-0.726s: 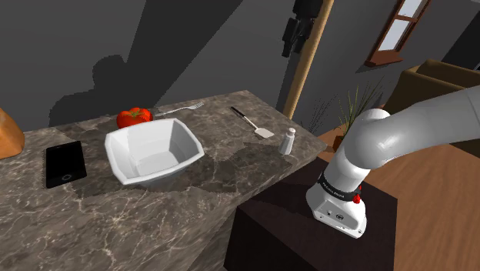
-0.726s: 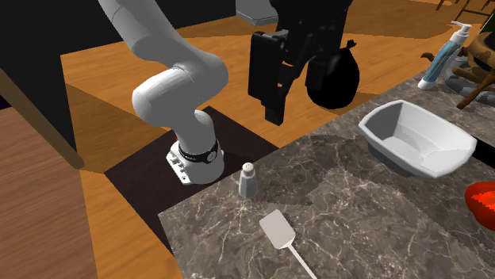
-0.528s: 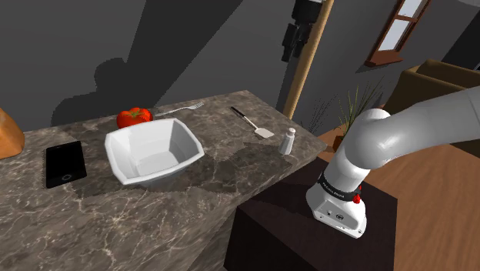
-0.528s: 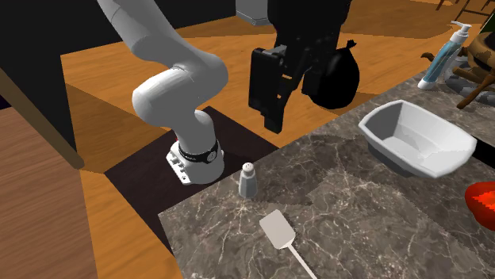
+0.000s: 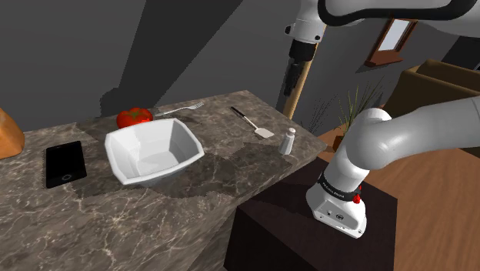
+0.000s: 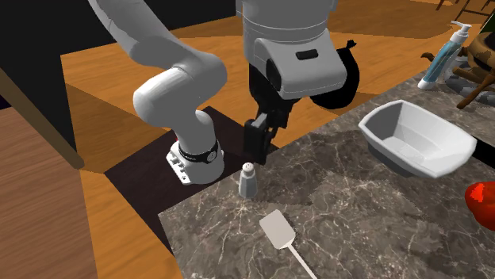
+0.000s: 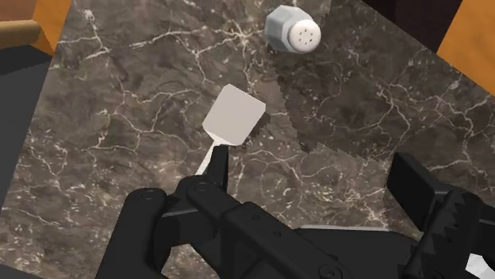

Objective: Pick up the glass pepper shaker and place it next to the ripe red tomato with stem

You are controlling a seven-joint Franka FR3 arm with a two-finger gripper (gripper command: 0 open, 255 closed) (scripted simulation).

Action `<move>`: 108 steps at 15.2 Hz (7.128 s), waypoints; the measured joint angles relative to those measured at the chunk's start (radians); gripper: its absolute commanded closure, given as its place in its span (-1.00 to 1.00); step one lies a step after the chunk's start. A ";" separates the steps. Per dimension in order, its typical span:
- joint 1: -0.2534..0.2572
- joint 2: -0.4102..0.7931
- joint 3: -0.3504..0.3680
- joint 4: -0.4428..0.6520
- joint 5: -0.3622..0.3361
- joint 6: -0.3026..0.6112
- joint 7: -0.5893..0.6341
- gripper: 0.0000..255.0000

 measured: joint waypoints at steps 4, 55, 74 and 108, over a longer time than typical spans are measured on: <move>0.019 -0.048 -0.031 -0.136 -0.016 0.057 -0.081 -1.00; 0.048 -0.134 -0.053 -0.163 -0.026 -0.046 -0.186 1.00; 0.099 0.049 0.007 0.116 0.044 -0.141 -0.136 1.00; 0.225 1.087 0.142 0.977 0.154 0.049 0.061 1.00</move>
